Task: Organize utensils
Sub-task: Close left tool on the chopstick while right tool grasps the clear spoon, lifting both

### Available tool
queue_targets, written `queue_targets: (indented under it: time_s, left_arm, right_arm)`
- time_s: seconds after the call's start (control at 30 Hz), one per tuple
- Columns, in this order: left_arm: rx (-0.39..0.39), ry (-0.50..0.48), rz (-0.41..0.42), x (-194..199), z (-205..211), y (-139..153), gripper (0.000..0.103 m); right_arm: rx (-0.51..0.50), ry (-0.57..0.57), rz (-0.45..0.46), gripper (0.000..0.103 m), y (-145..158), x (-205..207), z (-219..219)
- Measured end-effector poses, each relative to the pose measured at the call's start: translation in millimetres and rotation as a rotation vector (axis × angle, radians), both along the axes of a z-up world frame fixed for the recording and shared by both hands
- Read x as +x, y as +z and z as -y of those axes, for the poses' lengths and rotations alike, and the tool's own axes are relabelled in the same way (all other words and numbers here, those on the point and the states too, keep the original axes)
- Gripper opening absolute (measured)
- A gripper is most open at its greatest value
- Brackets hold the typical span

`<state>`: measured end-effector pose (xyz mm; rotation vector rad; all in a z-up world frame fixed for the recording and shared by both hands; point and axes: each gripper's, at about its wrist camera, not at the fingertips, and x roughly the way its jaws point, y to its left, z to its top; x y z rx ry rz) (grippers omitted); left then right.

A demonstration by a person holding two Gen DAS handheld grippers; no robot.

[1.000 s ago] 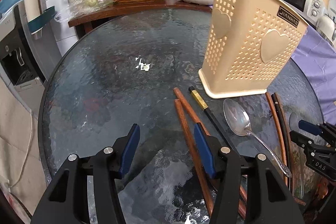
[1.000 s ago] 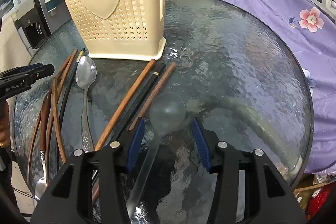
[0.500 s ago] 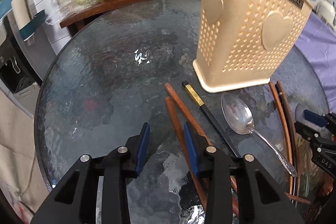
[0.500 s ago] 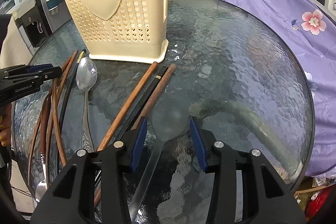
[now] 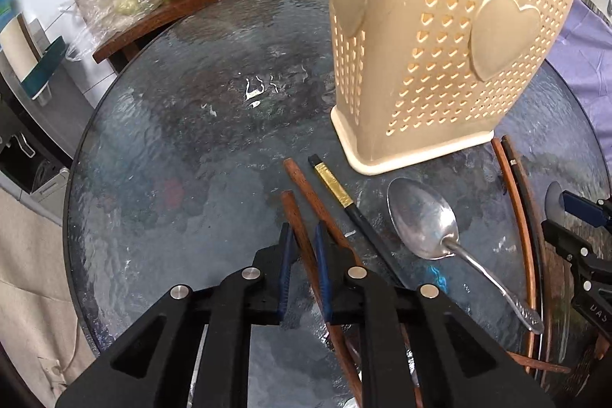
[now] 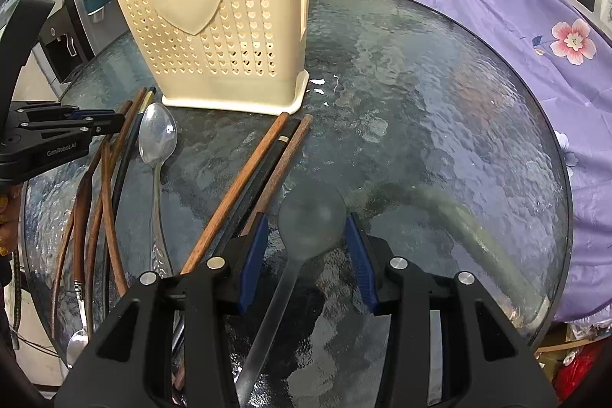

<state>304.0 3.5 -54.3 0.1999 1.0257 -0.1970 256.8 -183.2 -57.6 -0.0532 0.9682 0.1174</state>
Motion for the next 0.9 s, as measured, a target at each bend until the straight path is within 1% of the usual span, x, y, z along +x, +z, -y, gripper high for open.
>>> queue_targets:
  time_s: [0.17, 0.3, 0.33, 0.4, 0.5, 0.63, 0.73, 0.9]
  left_arm:
    - [-0.007, 0.006, 0.001, -2.4, 2.1, 0.0, 0.010]
    - [-0.011, 0.009, 0.010, -3.1, 3.4, -0.1, 0.010]
    - [-0.012, 0.009, 0.013, -2.0, 2.4, -0.3, 0.010]
    - [-0.017, 0.014, 0.017, -2.4, 1.6, -0.4, 0.010]
    - [-0.018, 0.018, 0.025, -2.7, 1.4, -0.2, 0.009]
    - [-0.039, 0.027, 0.030, -3.4, -1.7, 0.2, 0.009]
    - [-0.056, 0.042, 0.039, -2.6, -5.9, 0.8, 0.009]
    - [-0.091, 0.060, 0.069, -3.5, -13.3, 9.8, 0.008]
  right_arm:
    - [0.006, -0.009, -0.013, 0.043, 0.4, 4.0, -0.1]
    - [-0.015, -0.006, -0.008, 0.043, 1.0, 5.3, -1.9]
    - [-0.017, -0.008, -0.006, 0.042, 1.1, 4.6, -2.8]
    - [0.000, -0.011, -0.006, 0.037, 0.6, 3.7, -2.7]
    - [-0.019, -0.008, 0.013, 0.037, 0.4, 0.7, -6.1]
    - [0.007, 0.000, 0.027, 0.037, -0.1, -0.7, -4.8]
    - [0.032, 0.006, 0.061, 0.037, 2.9, -4.4, -1.3]
    - [0.068, 0.029, 0.130, 0.037, 17.4, -8.9, 6.0]
